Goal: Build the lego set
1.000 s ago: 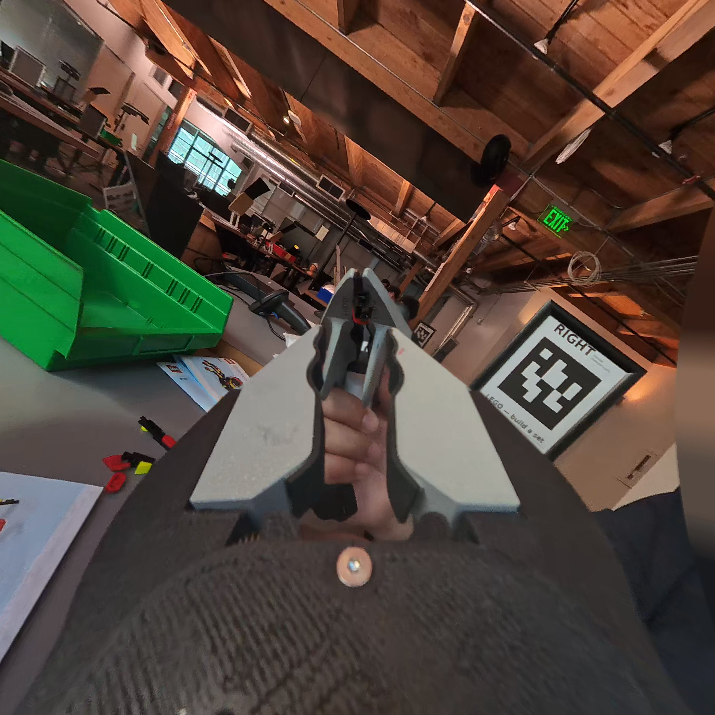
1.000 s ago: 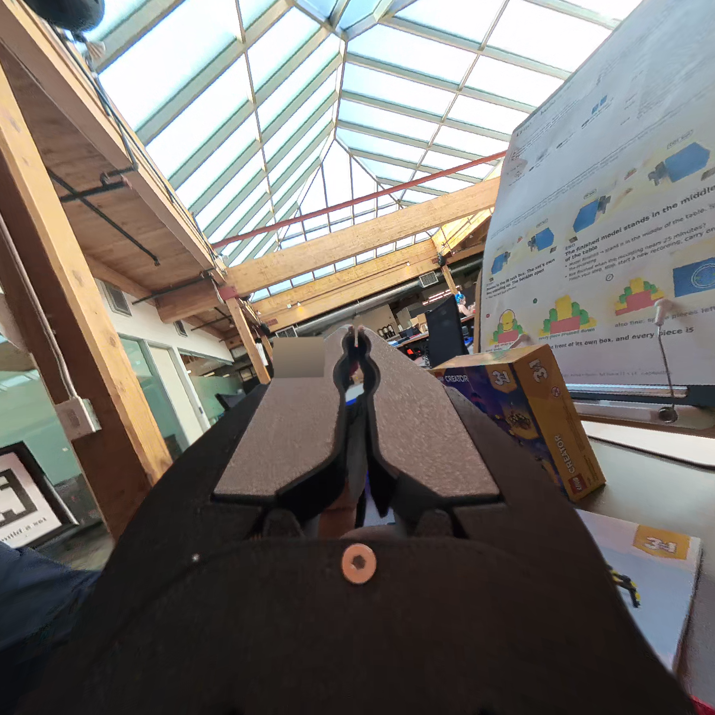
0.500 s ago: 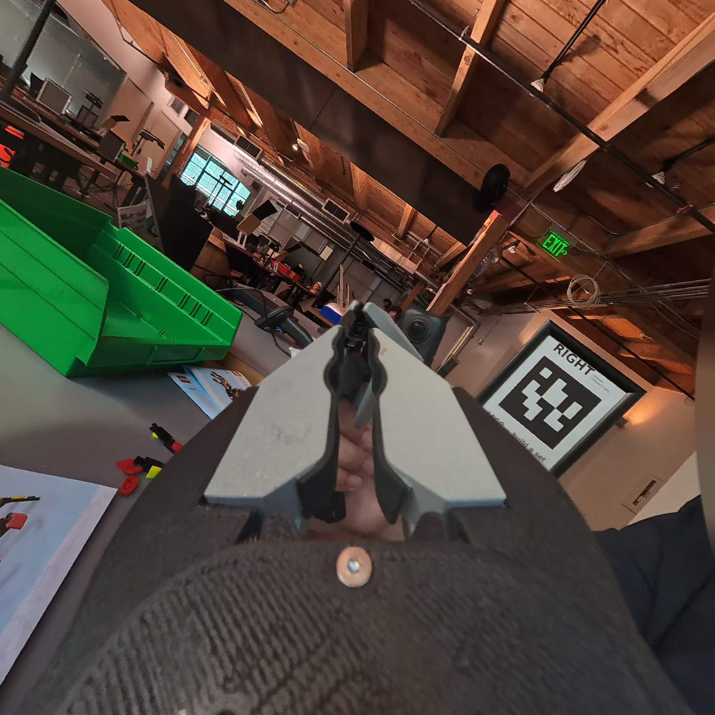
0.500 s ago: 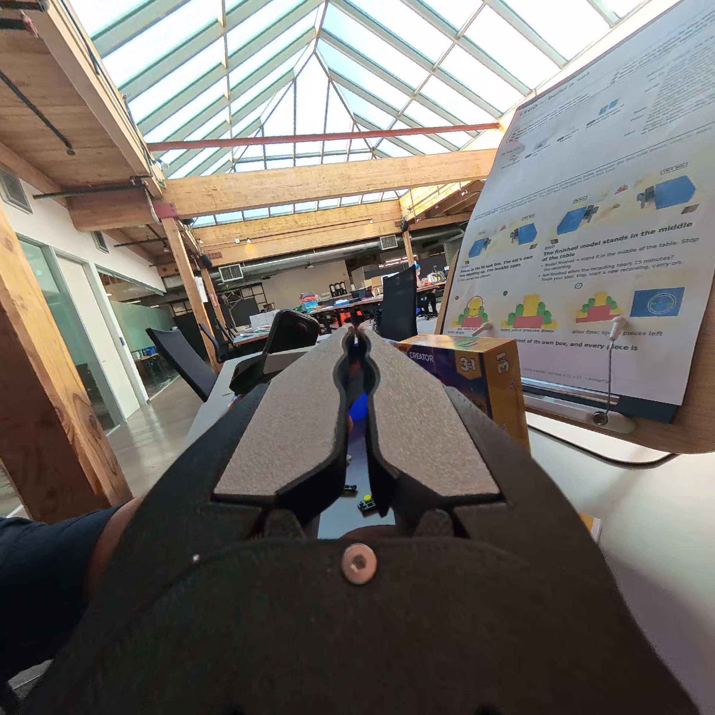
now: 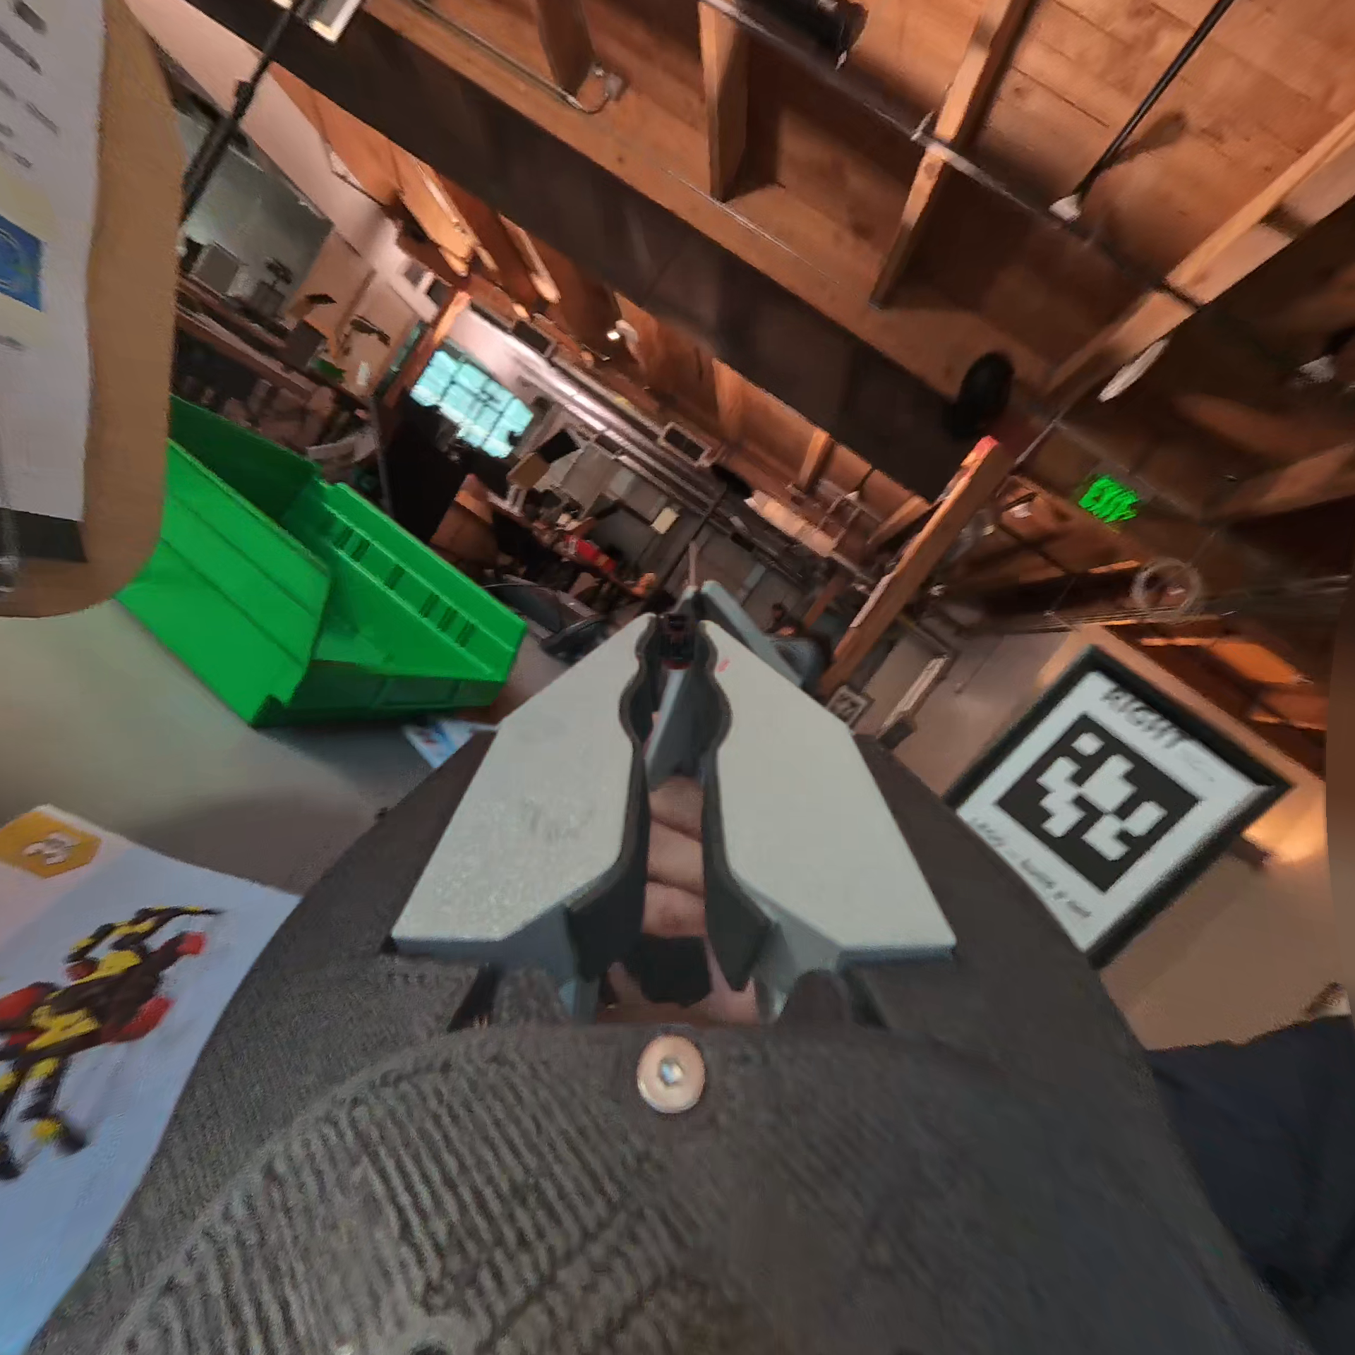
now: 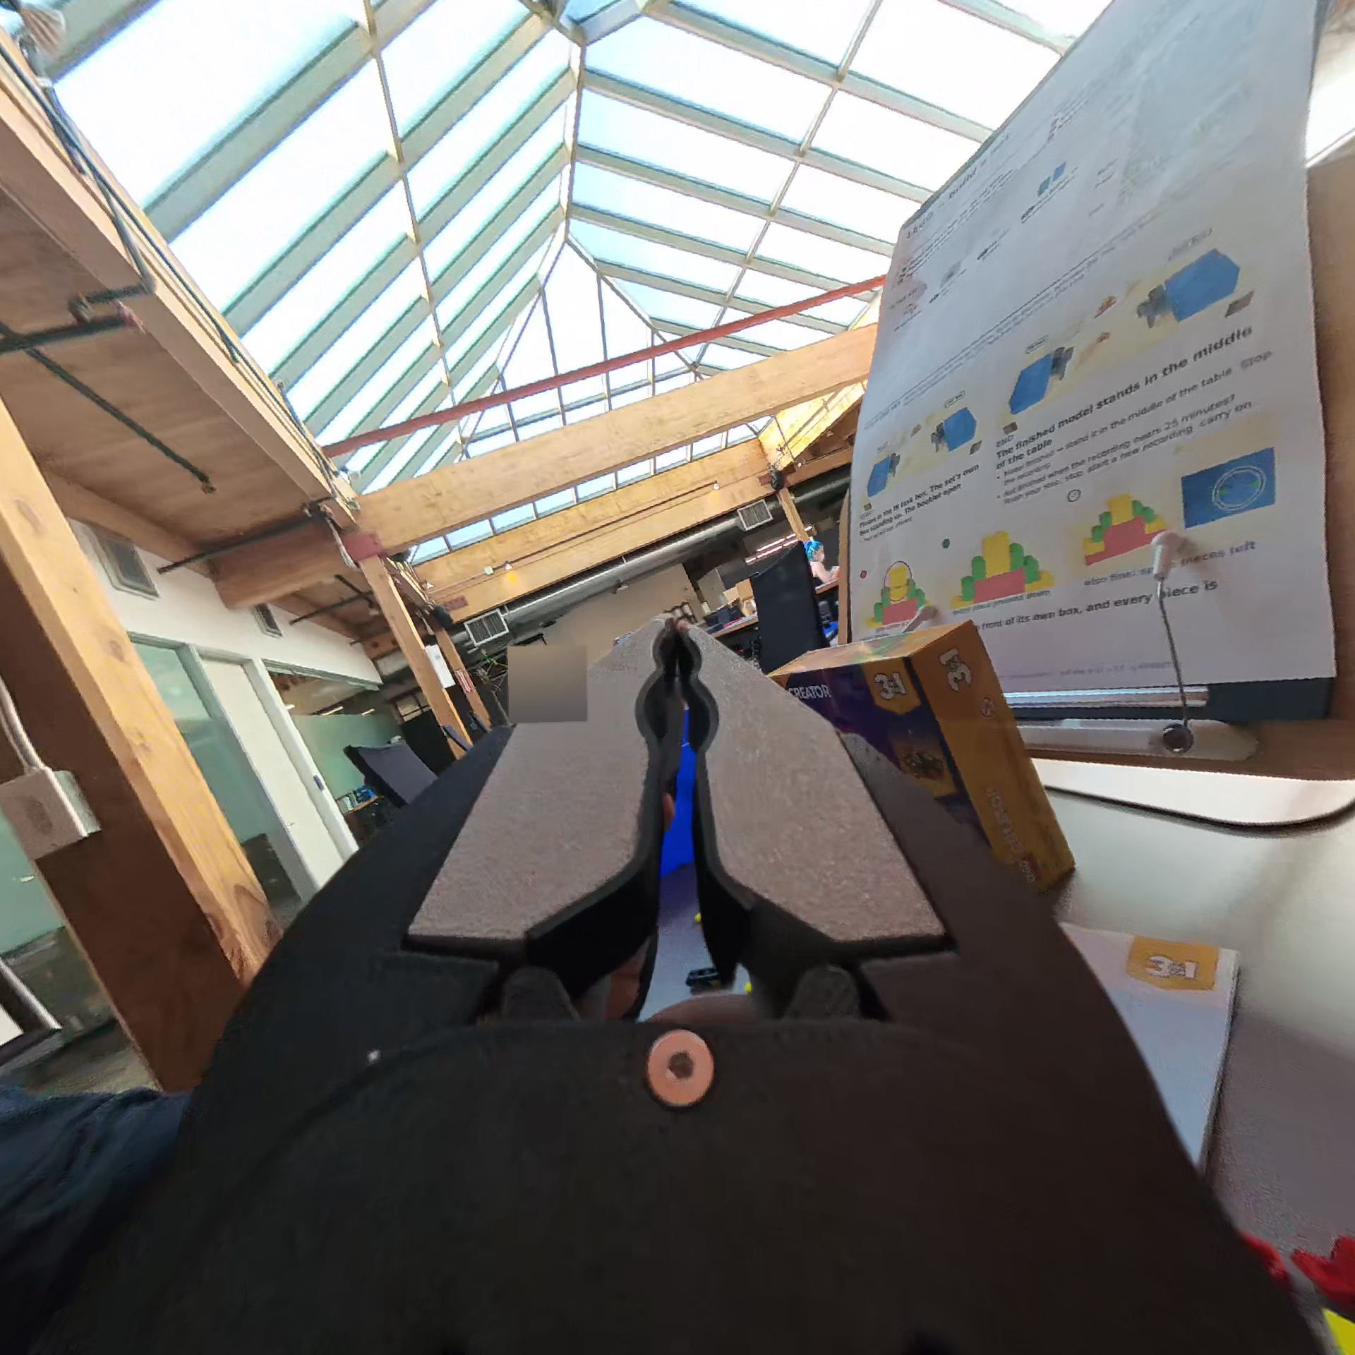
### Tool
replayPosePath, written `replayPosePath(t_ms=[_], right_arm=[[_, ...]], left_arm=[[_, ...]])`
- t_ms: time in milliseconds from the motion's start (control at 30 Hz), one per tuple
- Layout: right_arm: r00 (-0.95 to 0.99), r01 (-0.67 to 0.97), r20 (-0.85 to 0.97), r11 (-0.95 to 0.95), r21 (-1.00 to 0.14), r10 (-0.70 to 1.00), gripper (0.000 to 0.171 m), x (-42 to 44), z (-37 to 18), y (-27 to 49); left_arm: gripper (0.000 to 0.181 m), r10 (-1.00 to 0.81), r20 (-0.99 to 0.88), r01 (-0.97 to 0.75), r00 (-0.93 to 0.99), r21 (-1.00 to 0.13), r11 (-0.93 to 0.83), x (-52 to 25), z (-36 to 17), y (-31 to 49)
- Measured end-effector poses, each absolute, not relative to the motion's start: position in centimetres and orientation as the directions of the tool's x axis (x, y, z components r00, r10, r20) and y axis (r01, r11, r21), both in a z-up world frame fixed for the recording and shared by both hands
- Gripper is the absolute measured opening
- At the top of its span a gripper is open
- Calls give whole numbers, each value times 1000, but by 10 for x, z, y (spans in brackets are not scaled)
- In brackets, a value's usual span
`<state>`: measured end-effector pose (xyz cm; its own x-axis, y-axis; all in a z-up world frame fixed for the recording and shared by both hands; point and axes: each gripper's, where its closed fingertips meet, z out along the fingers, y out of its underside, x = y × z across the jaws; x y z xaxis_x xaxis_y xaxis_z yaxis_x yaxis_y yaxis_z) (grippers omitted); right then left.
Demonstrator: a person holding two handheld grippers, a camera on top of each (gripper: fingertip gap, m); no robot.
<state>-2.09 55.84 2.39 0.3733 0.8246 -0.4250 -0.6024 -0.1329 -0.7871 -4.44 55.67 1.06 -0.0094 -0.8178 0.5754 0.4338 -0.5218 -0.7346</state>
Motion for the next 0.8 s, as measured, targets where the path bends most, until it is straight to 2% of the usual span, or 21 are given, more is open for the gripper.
replayPosePath(t_ms=[100, 400, 567, 700, 800], right_arm=[[373, -597, -427, -139, -790, 824, 1, -19, 23, 559], [283, -587, -457, -225, -778, 843, 2, -38, 18, 555], [213, -556, -486, -304, -774, 848, 0, -46, 11, 552], [225, -535, -484, -308, -786, 846, 0, -53, 8, 553], [228, -542, -485, -304, -784, 844, 0, -37, 11, 558]], left_arm=[[5, -772, 617, 472, -155, -640, -606, -43, 19, 551], [5, -776, 614, 415, -144, -674, -611, -27, 10, 542], [5, -753, 638, 517, -164, -594, -616, -45, 19, 555], [5, -775, 623, 482, -106, -649, -588, -46, 14, 558], [5, -799, 587, 444, -132, -685, -577, -55, 16, 554]])
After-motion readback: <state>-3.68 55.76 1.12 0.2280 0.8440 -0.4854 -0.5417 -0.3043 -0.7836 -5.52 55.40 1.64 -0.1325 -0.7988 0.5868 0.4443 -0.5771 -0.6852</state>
